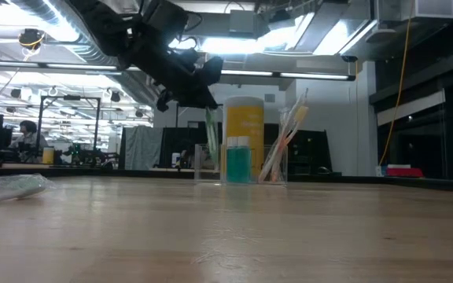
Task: Pick & Place toothbrushing station
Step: Put the middle green toothbrush into the transparent organizer, then put the left green toothbrush into the transparent organizer
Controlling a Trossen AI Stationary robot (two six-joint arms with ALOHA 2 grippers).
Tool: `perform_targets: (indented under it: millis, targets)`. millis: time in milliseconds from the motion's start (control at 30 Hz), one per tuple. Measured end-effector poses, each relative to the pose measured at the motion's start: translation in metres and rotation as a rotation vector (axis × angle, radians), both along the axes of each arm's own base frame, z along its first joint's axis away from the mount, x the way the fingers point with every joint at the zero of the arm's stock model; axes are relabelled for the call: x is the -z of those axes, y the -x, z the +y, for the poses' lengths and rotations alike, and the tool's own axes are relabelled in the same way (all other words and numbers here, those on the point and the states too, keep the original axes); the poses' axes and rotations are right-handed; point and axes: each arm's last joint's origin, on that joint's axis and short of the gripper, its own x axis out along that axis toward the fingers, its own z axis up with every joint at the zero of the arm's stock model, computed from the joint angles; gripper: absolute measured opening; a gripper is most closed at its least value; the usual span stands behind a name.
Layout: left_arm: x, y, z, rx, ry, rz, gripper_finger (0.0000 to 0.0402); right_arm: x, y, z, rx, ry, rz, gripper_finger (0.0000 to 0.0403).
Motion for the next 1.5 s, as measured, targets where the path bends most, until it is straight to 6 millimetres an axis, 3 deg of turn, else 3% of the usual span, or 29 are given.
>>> perform_targets:
  millis: [600, 800, 1200, 1500]
  targets:
    - [0.021, -0.005, 0.003, -0.017, 0.036, 0.058, 0.0012, -0.001, 0.000, 0.000, 0.013, 0.013, -0.021, 0.0226]
    - [0.017, -0.007, 0.004, -0.028, 0.029, 0.004, 0.0069, -0.001, 0.000, 0.000, 0.018, 0.004, -0.027, 0.0226]
    - [0.015, -0.007, 0.006, -0.041, 0.076, -0.068, 0.0223, -0.001, 0.000, 0.000, 0.016, 0.007, -0.025, 0.0226]
    - [0.003, -0.004, 0.006, -0.053, 0.053, -0.105, 0.0268, -0.001, 0.000, 0.000, 0.016, 0.007, -0.025, 0.0226]
